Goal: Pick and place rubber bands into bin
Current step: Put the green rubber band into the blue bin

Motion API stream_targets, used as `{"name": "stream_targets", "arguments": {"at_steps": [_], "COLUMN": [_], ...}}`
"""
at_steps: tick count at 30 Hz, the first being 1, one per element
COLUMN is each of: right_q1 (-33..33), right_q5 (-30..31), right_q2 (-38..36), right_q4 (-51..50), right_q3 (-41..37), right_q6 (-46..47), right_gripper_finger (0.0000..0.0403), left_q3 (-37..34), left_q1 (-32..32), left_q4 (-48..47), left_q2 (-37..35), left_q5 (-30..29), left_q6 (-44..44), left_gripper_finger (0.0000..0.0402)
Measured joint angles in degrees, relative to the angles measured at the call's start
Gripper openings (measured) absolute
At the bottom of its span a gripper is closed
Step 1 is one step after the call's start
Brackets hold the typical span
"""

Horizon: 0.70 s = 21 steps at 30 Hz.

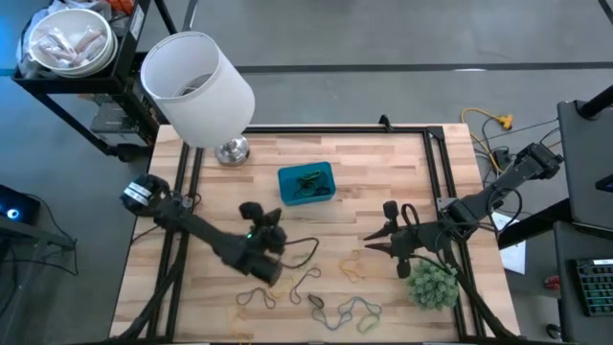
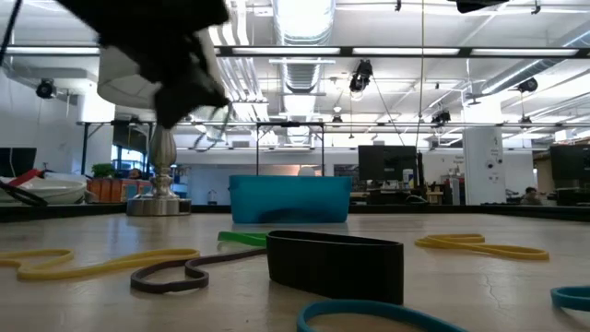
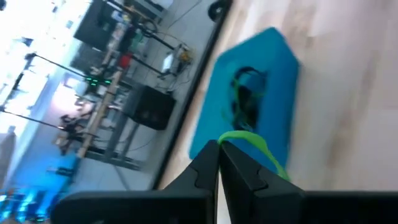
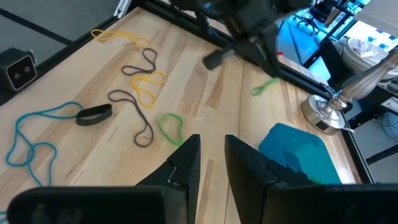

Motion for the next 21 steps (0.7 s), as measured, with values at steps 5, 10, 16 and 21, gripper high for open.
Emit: {"name": "stream_targets", "arguments": {"at_steps": [5,10,16,21], "right_q1": [0.0,0.0,0.0,0.0], "right_q5": [0.0,0.0,0.0,0.0], "right_q2": [0.0,0.0,0.0,0.0], "right_q4": [0.0,0.0,-0.4,-0.4], "right_q3": [-0.1,-0.1,-0.1,-0.1], "right_q6": [0.0,0.0,0.0,0.0], "right_gripper_finger": [0.0068,0.0068,0.0068,0.0068], "left_q3": [-0.6,-2.3,-2.2,-2.4], "left_q1": [7.7,14.3,20.4,24.4], "left_q4": [15.8,33.2,38.0,37.9], "left_q2": [0.0,0.0,0.0,0.1], "left_q5": [0.5,3.7,6.5,11.8], "left_q6": [18.2,34.0,38.8,38.8], "left_gripper_finger": [0.0,0.0,0.0,0.0]}}
